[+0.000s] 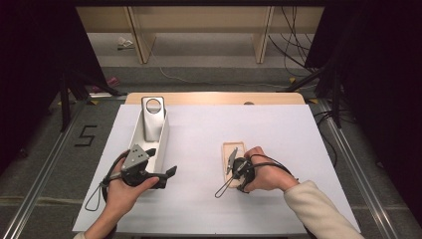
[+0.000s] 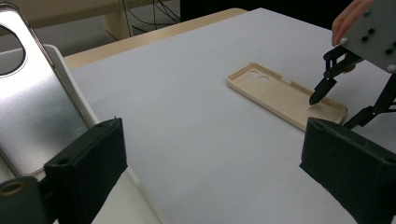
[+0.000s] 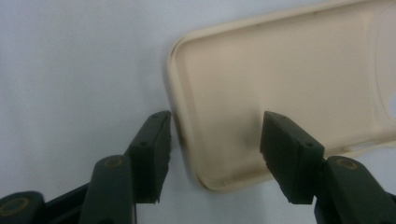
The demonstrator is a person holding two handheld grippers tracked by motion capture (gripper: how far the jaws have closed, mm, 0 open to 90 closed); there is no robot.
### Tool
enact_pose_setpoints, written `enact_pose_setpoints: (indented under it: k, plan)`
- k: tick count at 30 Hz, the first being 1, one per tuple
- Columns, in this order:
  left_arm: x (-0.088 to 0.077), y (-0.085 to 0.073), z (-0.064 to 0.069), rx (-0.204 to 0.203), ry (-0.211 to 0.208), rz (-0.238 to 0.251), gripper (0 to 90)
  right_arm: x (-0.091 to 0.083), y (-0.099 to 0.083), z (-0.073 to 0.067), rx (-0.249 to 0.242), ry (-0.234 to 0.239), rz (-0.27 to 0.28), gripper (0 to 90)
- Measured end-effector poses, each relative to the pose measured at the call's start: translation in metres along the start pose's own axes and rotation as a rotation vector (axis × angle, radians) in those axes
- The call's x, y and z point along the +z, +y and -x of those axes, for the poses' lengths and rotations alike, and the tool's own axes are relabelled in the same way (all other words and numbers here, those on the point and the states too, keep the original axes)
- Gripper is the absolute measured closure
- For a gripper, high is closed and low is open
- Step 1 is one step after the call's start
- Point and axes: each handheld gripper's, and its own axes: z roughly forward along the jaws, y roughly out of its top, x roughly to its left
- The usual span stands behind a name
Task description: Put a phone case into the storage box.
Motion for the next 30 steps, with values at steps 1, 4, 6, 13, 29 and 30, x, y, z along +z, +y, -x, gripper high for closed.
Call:
enact_pose_setpoints:
  k: [1,4,6,13,29,30]
  plan:
    - [0.000,0.000,0.000,0.001,0.000,-0.001,6.0,-0.001,0.001,-0.001,0.005,0.000,-0.013,44.6]
    - [0.000,0.000,0.000,0.000,0.000,-0.001,5.9,0.000,0.004,-0.001,-0.002,0.001,-0.016,45.6]
    - [0.000,0.000,0.000,-0.001,-0.001,0.002,5.9,0.001,0.006,0.000,-0.020,0.001,-0.019,46.3]
    - [0.001,0.000,0.001,0.000,-0.005,-0.001,6.0,0.000,0.010,-0.003,-0.041,0.009,-0.039,53.9]
    - [0.002,-0.001,0.002,0.001,-0.011,-0.001,6.0,0.000,0.015,-0.013,-0.102,0.008,-0.069,70.9]
    - [0.002,-0.001,0.002,0.002,-0.012,-0.001,6.0,0.000,0.015,-0.014,-0.105,0.007,-0.073,71.5]
